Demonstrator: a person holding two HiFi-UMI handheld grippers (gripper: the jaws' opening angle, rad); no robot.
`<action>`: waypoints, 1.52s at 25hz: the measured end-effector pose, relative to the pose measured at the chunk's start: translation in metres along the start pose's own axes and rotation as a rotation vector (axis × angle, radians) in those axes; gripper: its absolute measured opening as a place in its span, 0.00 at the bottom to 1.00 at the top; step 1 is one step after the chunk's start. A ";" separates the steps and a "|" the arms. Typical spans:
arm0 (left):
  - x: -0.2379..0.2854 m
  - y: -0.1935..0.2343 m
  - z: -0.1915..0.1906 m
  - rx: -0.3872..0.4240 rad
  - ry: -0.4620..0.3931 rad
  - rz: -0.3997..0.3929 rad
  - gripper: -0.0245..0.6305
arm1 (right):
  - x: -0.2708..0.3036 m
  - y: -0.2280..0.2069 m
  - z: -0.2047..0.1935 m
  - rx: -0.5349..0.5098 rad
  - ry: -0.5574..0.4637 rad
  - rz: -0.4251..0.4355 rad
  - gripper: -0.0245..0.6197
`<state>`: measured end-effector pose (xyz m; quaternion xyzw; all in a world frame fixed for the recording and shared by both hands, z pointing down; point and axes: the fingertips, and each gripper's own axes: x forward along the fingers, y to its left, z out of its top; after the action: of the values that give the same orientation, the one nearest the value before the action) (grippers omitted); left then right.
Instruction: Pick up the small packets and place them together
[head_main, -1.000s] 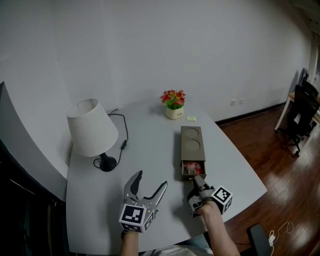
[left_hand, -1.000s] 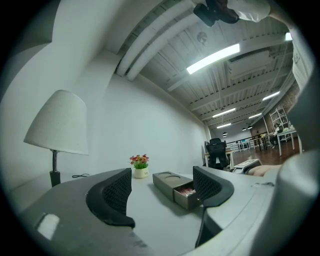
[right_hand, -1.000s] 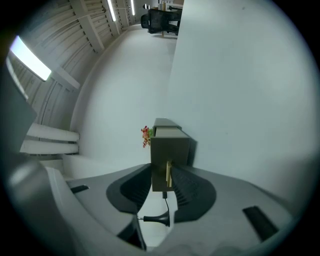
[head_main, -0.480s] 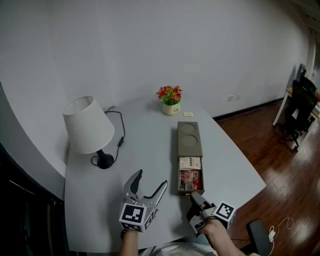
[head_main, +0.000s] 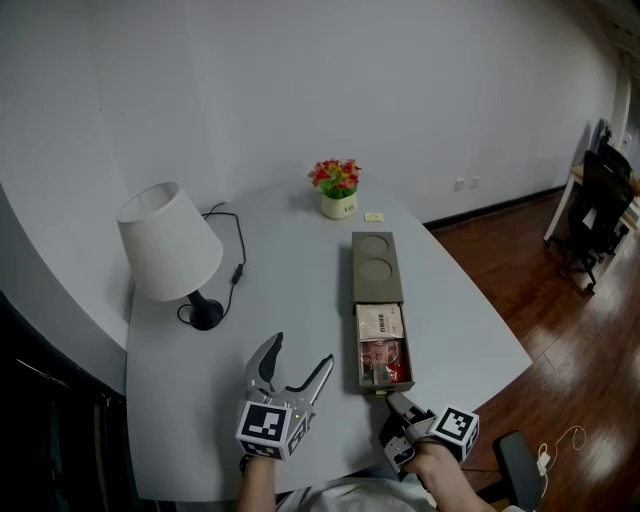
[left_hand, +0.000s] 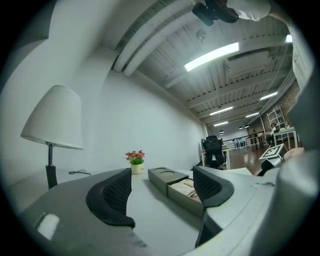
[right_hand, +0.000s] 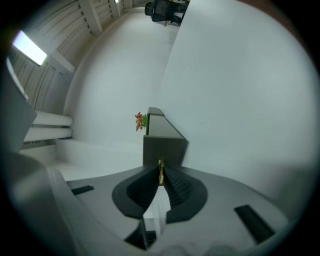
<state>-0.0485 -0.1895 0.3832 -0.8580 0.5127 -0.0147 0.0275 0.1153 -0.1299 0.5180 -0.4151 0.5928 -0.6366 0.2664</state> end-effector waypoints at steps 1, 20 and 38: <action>0.000 0.001 -0.001 -0.001 0.002 0.001 0.60 | -0.004 -0.002 -0.001 -0.003 -0.003 -0.015 0.10; -0.003 0.001 -0.007 -0.018 0.005 -0.010 0.60 | -0.027 0.059 0.027 -0.411 -0.104 0.250 0.11; -0.003 0.007 -0.006 -0.032 -0.011 0.005 0.60 | 0.001 0.139 0.109 -1.247 -0.276 0.193 0.51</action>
<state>-0.0562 -0.1903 0.3890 -0.8570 0.5150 -0.0018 0.0167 0.1851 -0.2104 0.3773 -0.5149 0.8464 -0.0867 0.1051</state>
